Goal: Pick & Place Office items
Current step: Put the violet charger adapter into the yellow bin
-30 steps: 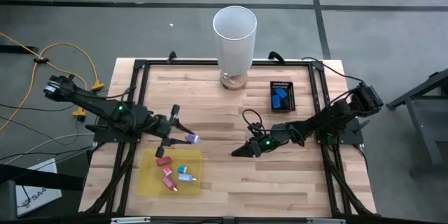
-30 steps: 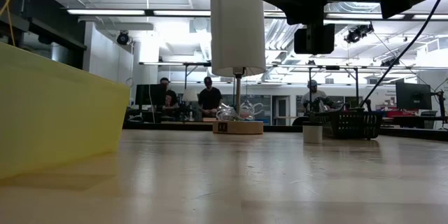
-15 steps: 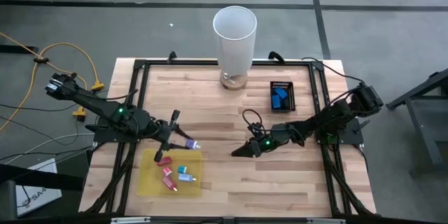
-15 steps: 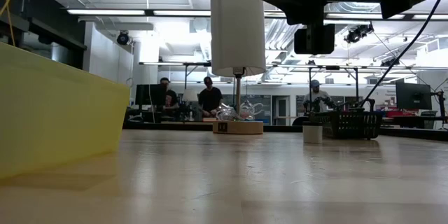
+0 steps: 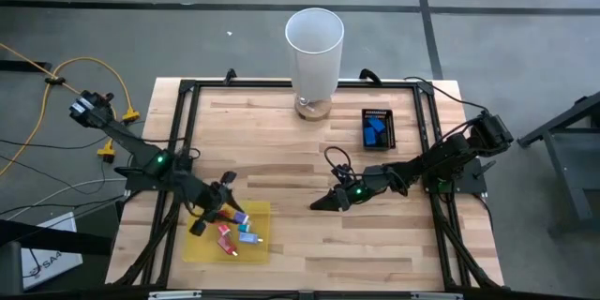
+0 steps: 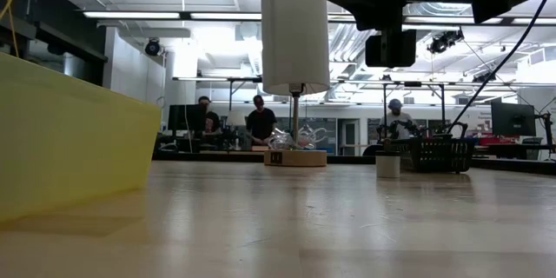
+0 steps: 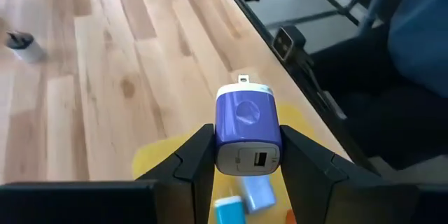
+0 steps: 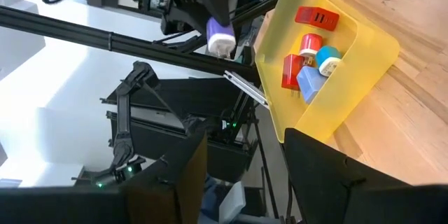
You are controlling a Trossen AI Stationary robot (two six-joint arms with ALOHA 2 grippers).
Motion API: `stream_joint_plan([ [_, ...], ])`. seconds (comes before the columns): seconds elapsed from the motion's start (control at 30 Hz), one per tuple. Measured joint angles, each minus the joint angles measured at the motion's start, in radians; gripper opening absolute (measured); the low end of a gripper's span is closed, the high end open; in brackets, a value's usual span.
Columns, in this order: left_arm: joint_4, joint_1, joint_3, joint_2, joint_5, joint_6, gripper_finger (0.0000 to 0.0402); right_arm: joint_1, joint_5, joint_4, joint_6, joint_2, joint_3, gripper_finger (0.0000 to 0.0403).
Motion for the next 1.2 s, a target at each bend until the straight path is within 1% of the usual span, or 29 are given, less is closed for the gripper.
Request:
stream_joint_plan([
  [0.07, 0.002, -0.022, 0.000, 0.024, -0.027, -0.012, 0.0127, 0.000, 0.000, 0.000, 0.000, 0.000, 0.000, 0.0178],
  [0.13, 0.009, -0.041, 0.000, 0.062, -0.091, -0.022, 0.0127, 0.000, 0.000, 0.000, -0.001, 0.000, 0.000, 0.0178],
  [0.2, 0.019, -0.053, 0.000, 0.111, -0.160, -0.062, 0.0127, 0.000, 0.000, 0.000, -0.002, 0.000, 0.000, 0.0178],
  [0.27, 0.022, -0.057, 0.000, 0.160, -0.194, -0.095, 0.0127, 0.000, 0.000, 0.000, -0.007, 0.000, 0.000, 0.0178],
  [0.53, 0.035, -0.062, 0.000, 0.326, -0.200, -0.184, 0.0127, 0.000, -0.005, 0.000, -0.020, 0.000, 0.000, 0.0178],
  [0.8, 0.036, -0.059, 0.000, 0.423, -0.206, -0.208, 0.0127, 0.000, -0.007, 0.000, -0.023, 0.000, 0.000, 0.0178],
  [0.93, 0.035, -0.058, 0.000, 0.452, -0.207, -0.211, 0.0127, 0.000, -0.007, 0.000, -0.022, 0.000, 0.000, 0.0178],
  [1.2, 0.035, -0.058, 0.000, 0.454, -0.207, -0.212, 0.0127, 0.000, -0.007, 0.000, -0.019, 0.000, 0.000, 0.0178],
])
